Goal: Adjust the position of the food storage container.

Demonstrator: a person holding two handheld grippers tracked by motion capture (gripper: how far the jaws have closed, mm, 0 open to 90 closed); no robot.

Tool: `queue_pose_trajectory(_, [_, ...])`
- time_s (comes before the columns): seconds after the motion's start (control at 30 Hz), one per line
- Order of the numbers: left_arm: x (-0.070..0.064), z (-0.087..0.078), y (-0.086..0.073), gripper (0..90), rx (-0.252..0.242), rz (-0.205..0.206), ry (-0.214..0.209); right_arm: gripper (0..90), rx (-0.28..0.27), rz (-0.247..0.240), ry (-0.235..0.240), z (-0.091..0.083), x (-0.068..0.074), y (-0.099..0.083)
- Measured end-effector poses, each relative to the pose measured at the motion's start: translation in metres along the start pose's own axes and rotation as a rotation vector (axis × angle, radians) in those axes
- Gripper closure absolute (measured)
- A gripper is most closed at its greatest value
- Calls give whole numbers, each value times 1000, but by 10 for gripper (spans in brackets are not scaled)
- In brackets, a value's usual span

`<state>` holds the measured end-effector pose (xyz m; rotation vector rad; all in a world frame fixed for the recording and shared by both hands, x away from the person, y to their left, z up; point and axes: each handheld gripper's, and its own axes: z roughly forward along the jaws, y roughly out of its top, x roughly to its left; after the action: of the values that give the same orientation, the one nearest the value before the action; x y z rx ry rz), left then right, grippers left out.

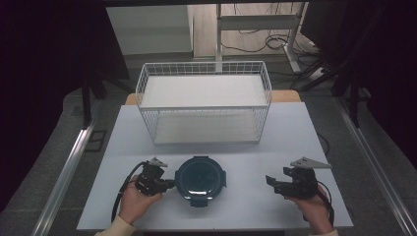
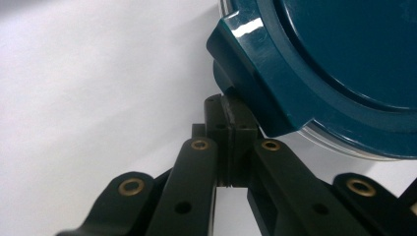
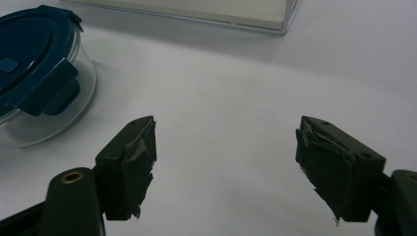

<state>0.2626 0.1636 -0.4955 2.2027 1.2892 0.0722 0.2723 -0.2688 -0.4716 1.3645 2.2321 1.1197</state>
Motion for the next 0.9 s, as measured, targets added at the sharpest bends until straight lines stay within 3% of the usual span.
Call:
queue_pose_trajectory(0.3, [-15,11,9,900,-13,15,-31,230,-2,-5,7,0,5,3])
queue_pose_trajectory(0.47, [-12,12,8,900,-29,4,-59,230,0,-12,4,0,6,3])
queue_pose_trajectory(0.57, [-6,8,7,899,-101,-23,-55,231,3,-13,3,0,5,2])
queue_pose_trajectory(0.67, [1,-3,4,891,-143,-32,-11,231,9,-27,2,0,7,2])
queue_pose_trajectory(0.8, [9,-15,-4,751,-181,-57,26,230,15,-38,10,1,9,2])
queue_pose_trajectory(0.9, [13,-23,-10,578,-204,-78,22,230,25,-43,12,3,10,1])
